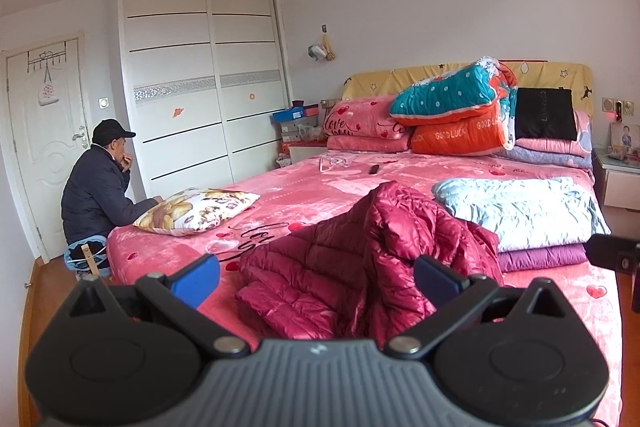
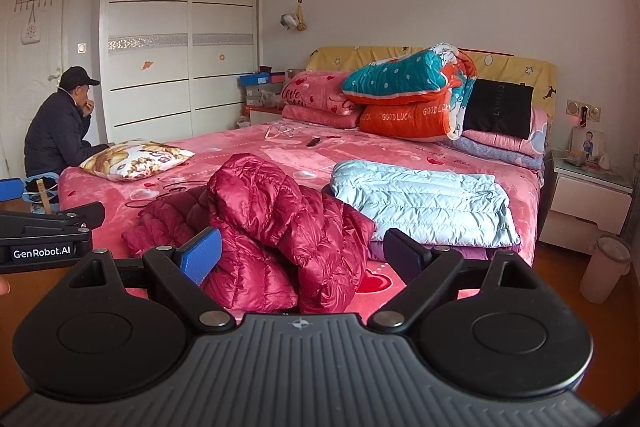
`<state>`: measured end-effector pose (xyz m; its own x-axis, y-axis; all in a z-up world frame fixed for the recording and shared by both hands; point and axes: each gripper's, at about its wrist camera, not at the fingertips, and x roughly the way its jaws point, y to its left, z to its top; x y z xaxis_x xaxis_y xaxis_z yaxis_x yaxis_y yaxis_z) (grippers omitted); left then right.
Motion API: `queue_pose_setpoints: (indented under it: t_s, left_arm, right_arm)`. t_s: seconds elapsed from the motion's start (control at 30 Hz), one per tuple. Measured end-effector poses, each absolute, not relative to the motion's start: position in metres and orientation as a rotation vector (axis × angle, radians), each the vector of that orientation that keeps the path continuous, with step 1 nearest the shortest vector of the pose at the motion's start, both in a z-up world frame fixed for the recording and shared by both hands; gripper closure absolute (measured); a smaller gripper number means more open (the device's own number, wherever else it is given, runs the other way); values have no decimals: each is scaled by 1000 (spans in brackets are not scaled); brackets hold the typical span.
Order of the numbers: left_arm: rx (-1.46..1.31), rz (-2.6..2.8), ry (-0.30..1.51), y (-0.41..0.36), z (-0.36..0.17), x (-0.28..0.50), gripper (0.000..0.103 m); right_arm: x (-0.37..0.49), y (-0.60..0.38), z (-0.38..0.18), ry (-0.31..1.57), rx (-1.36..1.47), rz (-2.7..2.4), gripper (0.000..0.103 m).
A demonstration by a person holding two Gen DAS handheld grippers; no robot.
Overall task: Fold large clothes
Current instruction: 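Move both grippers toward the crumpled red jacket on the bedspread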
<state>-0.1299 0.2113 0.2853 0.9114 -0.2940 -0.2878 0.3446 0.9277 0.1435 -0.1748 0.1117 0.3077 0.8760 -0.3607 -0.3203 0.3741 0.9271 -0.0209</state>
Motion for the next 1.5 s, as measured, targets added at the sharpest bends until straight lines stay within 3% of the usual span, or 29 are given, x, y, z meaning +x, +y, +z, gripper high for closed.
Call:
queue_pose_setpoints:
  t_s: [0.83, 1.5]
  left_arm:
    - [224, -384, 355, 187, 249, -116, 0]
    - [118, -429, 412, 210, 178, -79, 1]
  right_arm:
    - [-169, 85, 271, 334, 97, -409, 0]
    - [-151, 38, 175, 405, 138, -451, 0]
